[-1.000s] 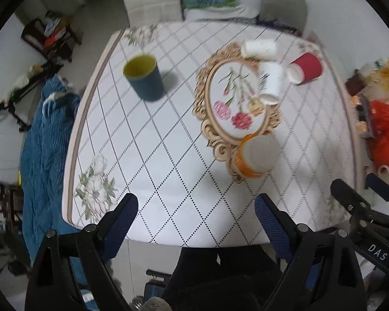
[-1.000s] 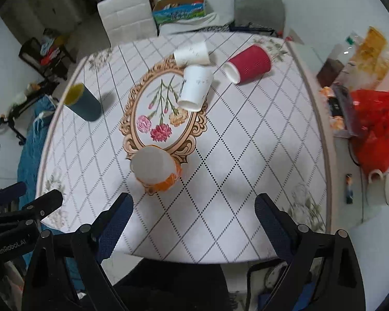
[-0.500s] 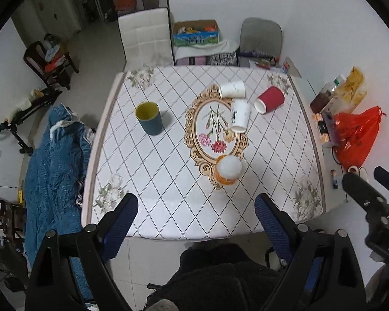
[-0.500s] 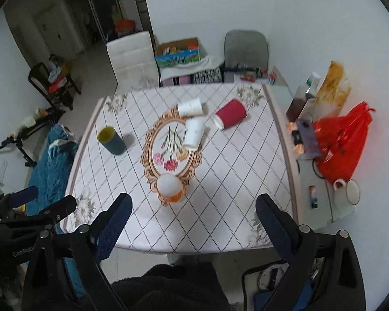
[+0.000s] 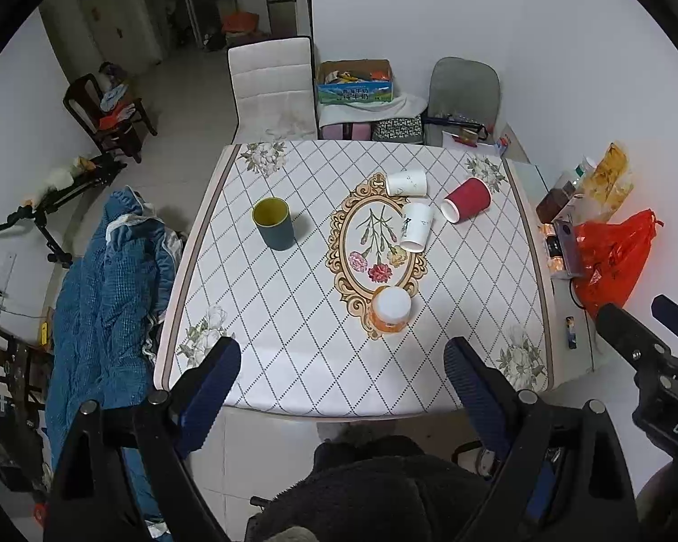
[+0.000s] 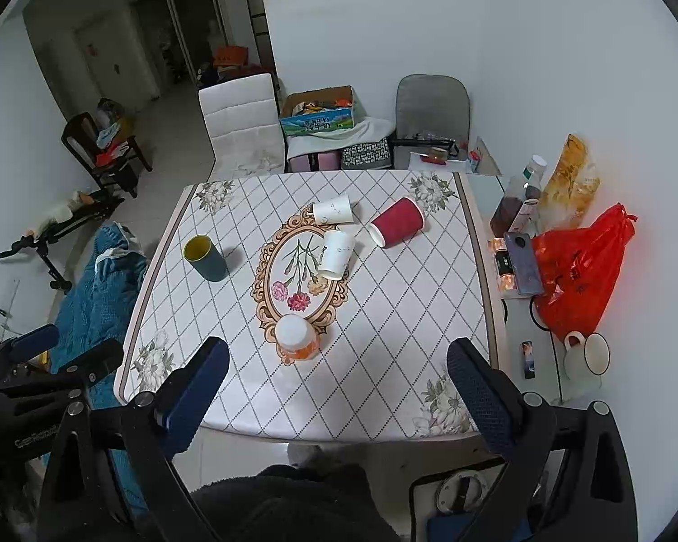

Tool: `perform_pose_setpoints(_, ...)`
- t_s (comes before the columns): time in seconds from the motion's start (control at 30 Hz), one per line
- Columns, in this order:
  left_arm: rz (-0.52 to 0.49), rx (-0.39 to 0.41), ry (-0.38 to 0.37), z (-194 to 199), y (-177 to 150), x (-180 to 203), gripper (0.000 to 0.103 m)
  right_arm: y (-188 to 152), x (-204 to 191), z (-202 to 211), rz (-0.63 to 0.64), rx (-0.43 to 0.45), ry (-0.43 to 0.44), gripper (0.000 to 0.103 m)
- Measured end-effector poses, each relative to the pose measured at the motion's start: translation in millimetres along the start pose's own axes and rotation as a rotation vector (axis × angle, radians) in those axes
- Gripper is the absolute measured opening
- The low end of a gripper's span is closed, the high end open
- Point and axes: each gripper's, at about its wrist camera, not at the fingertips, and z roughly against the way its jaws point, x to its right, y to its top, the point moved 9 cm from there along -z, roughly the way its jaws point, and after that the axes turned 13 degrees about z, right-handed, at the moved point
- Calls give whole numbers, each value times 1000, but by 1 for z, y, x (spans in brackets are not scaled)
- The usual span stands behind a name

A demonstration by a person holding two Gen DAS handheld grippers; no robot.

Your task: Flip cup upside down

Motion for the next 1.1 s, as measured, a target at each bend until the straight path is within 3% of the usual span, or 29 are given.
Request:
perform_pose_setpoints(0.2,11,3,25,1,-2,1,92,0,4,0,-1,-1,14,100)
perform_pose_setpoints(0.3,23,6,30,0,-1,-1,100,0,6,-4,7,-11,19,101)
perform_pose_setpoints(1.1,33,14,75,-2,4,-2,100,8,5,-16,43,-36,11,101)
